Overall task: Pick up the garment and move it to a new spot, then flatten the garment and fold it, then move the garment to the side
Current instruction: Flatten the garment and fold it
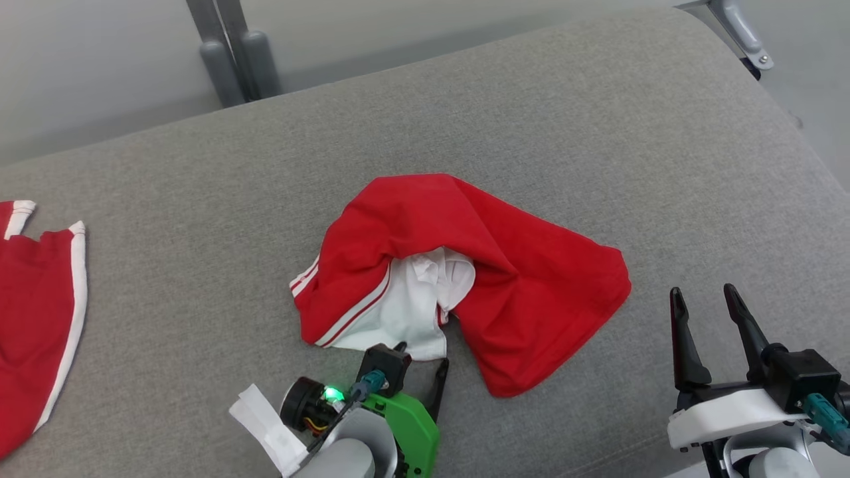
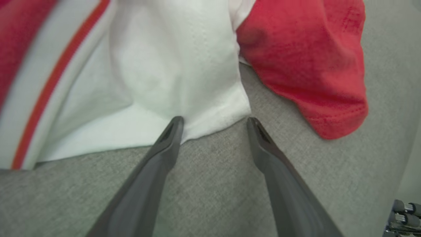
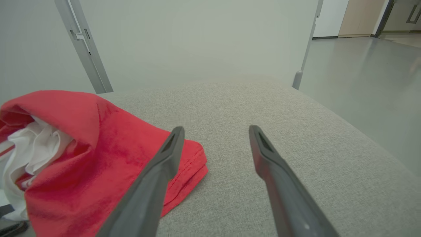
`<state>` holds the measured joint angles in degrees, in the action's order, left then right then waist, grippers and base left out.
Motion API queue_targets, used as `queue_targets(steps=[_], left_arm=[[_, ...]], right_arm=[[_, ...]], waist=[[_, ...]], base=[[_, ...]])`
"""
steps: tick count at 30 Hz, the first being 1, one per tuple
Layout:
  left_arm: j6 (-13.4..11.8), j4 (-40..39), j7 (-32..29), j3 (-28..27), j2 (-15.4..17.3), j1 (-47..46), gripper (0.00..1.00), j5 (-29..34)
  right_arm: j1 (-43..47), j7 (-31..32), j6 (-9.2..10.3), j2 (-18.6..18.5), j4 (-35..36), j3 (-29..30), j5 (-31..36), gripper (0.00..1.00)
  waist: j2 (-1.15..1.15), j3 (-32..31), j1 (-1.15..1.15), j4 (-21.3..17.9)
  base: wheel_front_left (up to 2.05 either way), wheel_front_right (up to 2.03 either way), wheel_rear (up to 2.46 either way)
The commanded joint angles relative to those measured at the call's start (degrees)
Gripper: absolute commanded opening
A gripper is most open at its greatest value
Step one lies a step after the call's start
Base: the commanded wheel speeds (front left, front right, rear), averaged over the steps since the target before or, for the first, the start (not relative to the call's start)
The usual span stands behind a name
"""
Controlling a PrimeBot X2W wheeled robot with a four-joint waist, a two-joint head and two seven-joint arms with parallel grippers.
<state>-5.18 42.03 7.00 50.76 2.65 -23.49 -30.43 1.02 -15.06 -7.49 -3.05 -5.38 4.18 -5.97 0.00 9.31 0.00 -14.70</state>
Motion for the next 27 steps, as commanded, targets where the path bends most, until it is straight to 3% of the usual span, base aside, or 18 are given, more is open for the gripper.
queue_targets(steps=[1,2,4,5,6,7,12,17,20,27], left_arm=[[-0.42,2.04,-0.08,0.72,0.45,-0.55,1.0,-0.92],[-0.53,2.96,0.02,1.18,0.46,-0.71,1.0,-1.1],[-0.83,4.4,0.96,1.93,0.46,-1.44,0.69,-1.56],[-0.52,5.07,1.16,2.5,0.46,-1.7,0.48,-2.06],[-0.27,5.6,1.27,3.09,0.46,-2.0,0.36,-2.12],[0.05,6.15,1.26,3.73,0.44,-2.16,0.0,-2.48],[2.38,5.78,1.54,4.14,0.45,-1.39,0.0,-6.28],[2.81,-3.68,4.34,0.83,1.73,-0.68,0.0,-9.71],[1.04,-15.65,3.54,-0.85,5.11,0.91,0.0,-10.69],[-6.77,-52.63,-4.89,-7.32,17.32,-0.74,0.0,-9.76]], right_arm=[[-0.05,-0.18,0.0,0.09,-0.15,0.04,-0.17,1.0],[0.06,-0.18,0.0,0.08,-0.2,0.12,-0.19,1.0],[-0.07,-0.18,0.0,0.11,-0.36,0.33,-0.26,1.0],[-0.28,-0.18,0.0,0.13,-0.37,0.35,-0.39,1.0],[-0.45,-0.18,0.0,0.13,-0.35,0.45,-0.51,1.0],[-0.54,-0.18,0.0,0.13,-0.28,0.55,-0.51,1.0],[0.27,-0.18,0.0,0.12,-0.21,0.9,-0.14,1.0],[2.17,-0.18,0.0,0.11,0.23,2.14,-0.09,1.0],[3.75,-0.18,0.0,0.13,0.11,2.64,-0.04,1.0],[4.76,-0.18,0.0,0.13,0.24,2.08,0.49,1.0]], waist=[[0.0,1.83,0.0,-2.23],[0.0,1.69,0.0,-2.24],[0.0,1.41,0.0,-2.13],[0.0,1.26,0.0,-1.99],[0.0,1.15,0.0,-1.82],[0.0,0.97,0.0,-1.58],[0.0,-0.49,0.0,-0.47],[0.0,-2.22,0.0,1.47],[0.0,-3.22,0.0,3.41],[0.0,-5.47,0.0,7.73]], base=[[0.0,0.0,0.0],[0.0,0.0,0.0],[0.0,0.0,0.0],[0.0,0.0,0.0],[0.0,0.0,0.0],[0.0,0.0,0.0],[0.0,0.0,0.0],[0.0,0.0,0.0],[0.0,0.0,0.0],[0.0,0.0,0.0]])
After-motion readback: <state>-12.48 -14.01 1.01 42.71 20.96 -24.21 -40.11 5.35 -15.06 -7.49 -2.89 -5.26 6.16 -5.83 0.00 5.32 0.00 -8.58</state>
